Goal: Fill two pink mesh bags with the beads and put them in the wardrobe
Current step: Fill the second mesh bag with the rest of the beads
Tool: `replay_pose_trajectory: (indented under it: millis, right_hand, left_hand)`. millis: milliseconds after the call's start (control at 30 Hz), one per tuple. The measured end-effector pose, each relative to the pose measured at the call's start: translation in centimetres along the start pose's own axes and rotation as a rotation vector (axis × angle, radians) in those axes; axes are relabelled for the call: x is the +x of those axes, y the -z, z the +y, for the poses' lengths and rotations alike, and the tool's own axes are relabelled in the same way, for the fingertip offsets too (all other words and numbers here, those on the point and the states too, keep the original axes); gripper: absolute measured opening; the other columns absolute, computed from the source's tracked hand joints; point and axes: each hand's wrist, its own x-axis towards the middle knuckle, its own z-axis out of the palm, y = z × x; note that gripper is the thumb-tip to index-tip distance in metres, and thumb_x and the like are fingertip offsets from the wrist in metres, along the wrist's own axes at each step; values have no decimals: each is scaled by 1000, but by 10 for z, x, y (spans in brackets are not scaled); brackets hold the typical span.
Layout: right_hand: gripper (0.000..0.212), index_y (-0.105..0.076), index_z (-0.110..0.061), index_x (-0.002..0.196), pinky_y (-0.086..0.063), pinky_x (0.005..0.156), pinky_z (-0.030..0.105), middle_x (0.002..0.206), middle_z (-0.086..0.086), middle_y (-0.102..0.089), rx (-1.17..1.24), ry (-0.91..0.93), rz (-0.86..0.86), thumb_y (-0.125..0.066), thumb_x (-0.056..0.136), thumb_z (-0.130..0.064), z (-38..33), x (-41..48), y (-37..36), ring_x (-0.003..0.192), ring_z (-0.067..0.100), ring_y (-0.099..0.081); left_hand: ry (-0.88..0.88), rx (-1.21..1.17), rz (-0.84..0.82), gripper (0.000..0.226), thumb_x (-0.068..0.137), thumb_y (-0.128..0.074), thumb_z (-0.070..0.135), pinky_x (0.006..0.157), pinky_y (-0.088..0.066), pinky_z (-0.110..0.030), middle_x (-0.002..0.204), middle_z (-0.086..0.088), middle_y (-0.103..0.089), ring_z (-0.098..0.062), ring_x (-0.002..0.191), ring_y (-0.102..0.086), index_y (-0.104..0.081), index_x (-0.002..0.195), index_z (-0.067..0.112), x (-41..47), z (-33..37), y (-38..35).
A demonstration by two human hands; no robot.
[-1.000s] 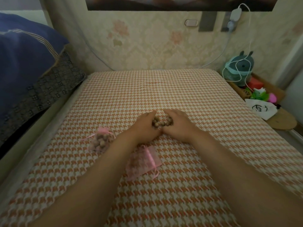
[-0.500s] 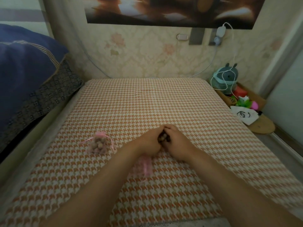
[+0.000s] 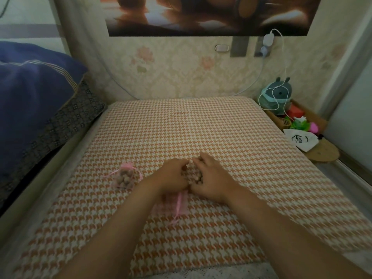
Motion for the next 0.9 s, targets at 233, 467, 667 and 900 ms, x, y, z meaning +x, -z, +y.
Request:
replay_pose_trajectory:
  millis: [233, 467, 667, 900]
  right_hand:
    - [33, -69, -17, 117, -45, 96, 35, 116, -1, -49, 114, 79, 138, -62, 87, -30, -2, 13, -5, 109, 16, -42]
    - [23, -72, -19, 114, -48, 96, 28, 109, -3, -50, 179, 28, 129, -63, 93, -23, -4, -10, 2, 107, 14, -47]
    - [35, -66, -20, 130, -47, 99, 24, 121, -5, -53, 214, 25, 82, -66, 95, -24, -16, -35, 16, 108, 10, -53]
    - [30, -68, -26, 125, -38, 101, 26, 125, -7, -57, 99, -16, 186, -67, 95, -29, -28, -51, 41, 118, 12, -49]
  left_hand:
    - [-56, -40, 52, 42, 89, -53, 7, 95, -51, -38, 123, -9, -66, -26, 111, -62, -64, 129, 14, -3, -2, -2]
    - [-12, 5, 78, 46, 94, -51, 14, 108, -43, -37, 138, -5, -58, -22, 126, -53, -57, 139, 17, -33, -5, -7]
    - [-18, -17, 128, 49, 99, -54, 23, 116, -33, -32, 152, -1, -44, -18, 142, -38, -47, 148, 19, -68, -4, -5]
    - [-46, -77, 190, 44, 88, -72, 33, 86, -48, -26, 116, 11, -57, -10, 104, -56, -60, 130, 37, -101, -2, 3]
